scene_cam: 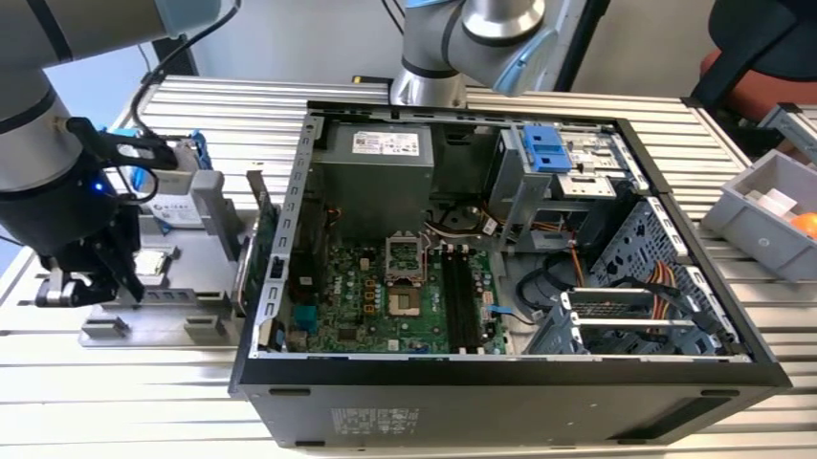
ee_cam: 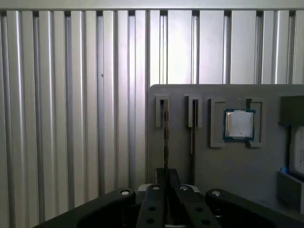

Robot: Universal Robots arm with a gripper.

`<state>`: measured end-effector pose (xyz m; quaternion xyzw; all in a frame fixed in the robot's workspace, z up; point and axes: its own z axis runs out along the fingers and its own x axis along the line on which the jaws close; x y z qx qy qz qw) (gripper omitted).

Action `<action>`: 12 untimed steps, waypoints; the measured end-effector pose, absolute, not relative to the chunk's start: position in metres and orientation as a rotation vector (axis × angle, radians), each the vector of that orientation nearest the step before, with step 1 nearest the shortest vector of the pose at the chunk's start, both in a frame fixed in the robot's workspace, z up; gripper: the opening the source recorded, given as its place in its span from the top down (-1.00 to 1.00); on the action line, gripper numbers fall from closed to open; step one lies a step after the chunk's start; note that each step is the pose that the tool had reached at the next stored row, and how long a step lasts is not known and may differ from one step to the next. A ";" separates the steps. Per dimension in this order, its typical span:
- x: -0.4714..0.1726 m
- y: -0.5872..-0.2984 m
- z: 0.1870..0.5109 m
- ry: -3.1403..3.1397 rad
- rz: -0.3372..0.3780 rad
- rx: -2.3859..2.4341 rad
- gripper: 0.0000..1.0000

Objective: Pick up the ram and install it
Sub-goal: 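Pick up the ram and move it above insertion slot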

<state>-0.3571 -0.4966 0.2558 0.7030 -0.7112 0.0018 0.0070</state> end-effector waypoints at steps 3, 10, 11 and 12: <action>-0.357 -0.497 0.260 -2.224 0.006 2.199 1.00; -0.357 -0.497 0.268 -2.224 0.006 2.199 1.00; -0.357 -0.497 0.269 -2.224 0.006 2.199 1.00; -0.357 -0.497 0.271 -2.224 0.006 2.199 1.00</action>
